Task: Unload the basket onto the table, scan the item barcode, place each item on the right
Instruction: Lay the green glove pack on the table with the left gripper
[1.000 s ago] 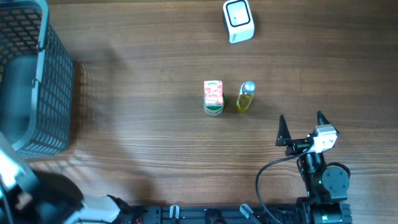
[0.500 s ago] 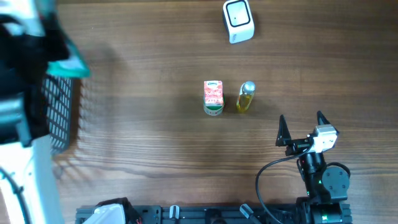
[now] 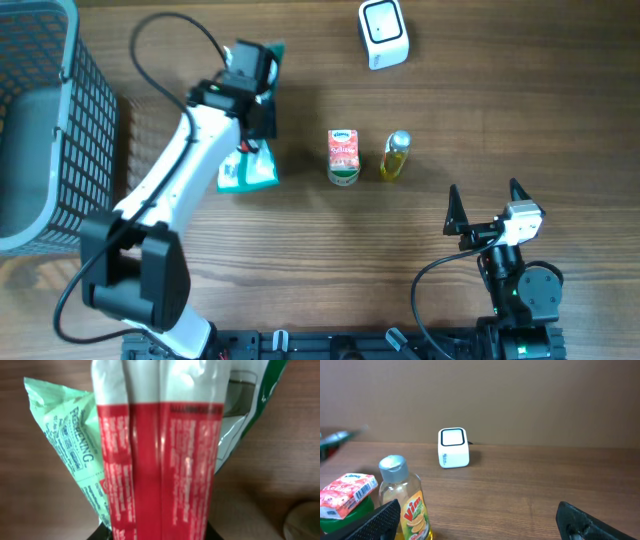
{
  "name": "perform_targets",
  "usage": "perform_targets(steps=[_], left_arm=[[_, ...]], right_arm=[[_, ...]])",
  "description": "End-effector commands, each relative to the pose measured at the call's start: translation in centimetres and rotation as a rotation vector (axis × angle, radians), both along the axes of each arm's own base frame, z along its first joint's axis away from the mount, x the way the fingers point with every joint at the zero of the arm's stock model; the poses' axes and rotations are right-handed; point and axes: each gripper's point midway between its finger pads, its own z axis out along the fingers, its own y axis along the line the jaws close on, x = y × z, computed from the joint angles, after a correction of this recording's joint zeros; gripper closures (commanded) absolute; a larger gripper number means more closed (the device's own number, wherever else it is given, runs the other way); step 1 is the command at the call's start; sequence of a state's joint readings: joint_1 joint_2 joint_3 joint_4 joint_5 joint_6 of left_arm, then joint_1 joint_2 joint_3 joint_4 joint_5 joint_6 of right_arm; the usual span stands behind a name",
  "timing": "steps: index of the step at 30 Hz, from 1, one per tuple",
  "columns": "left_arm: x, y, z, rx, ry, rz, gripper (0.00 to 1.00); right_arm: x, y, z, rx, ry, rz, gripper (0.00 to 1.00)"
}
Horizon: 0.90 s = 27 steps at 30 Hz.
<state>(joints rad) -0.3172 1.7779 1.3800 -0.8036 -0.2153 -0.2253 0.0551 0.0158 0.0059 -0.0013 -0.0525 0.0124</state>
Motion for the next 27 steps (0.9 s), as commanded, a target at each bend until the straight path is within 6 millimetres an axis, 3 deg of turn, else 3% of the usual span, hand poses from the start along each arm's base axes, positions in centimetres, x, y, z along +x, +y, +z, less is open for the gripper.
perform_targets(steps=[1, 8, 11, 14, 15, 16, 20, 22, 27], left_arm=[[-0.6, -0.1, -2.8, 0.087, -0.031, 0.015, 0.82], [-3.2, -0.5, -7.9, 0.105, -0.028, -0.005, 0.8], [-3.9, -1.0, -9.0, 0.065, -0.012, -0.021, 0.77], [-4.0, -1.1, -9.4, 0.056, -0.011, -0.025, 0.62], [-4.0, -1.1, -9.3, 0.059, -0.011, -0.032, 0.47], [-3.9, -1.0, -9.2, 0.062, -0.015, -0.035, 0.39], [-2.5, -0.7, -6.6, 0.041, -0.08, -0.023, 0.17], [-1.5, -1.2, -3.7, -0.039, -0.142, -0.026, 0.07], [-0.9, -1.0, 2.4, -0.247, -0.25, -0.03, 0.01]], right_arm=[[0.0, 0.0, 0.1, -0.012, -0.005, 0.002, 0.0], [0.0, 0.0, 0.1, -0.012, -0.005, 0.001, 0.0], [0.0, 0.0, 0.1, -0.011, -0.005, 0.001, 0.0], [0.0, 0.0, 0.1, -0.012, -0.005, 0.001, 0.0], [0.0, 0.0, 0.1, -0.012, -0.005, 0.001, 0.0], [0.0, 0.0, 0.1, -0.011, -0.005, 0.001, 0.0], [0.0, 0.0, 0.1, -0.012, -0.005, 0.001, 0.0], [0.0, 0.0, 0.1, -0.012, -0.005, 0.001, 0.0], [0.0, 0.0, 0.1, -0.012, -0.005, 0.002, 0.0]])
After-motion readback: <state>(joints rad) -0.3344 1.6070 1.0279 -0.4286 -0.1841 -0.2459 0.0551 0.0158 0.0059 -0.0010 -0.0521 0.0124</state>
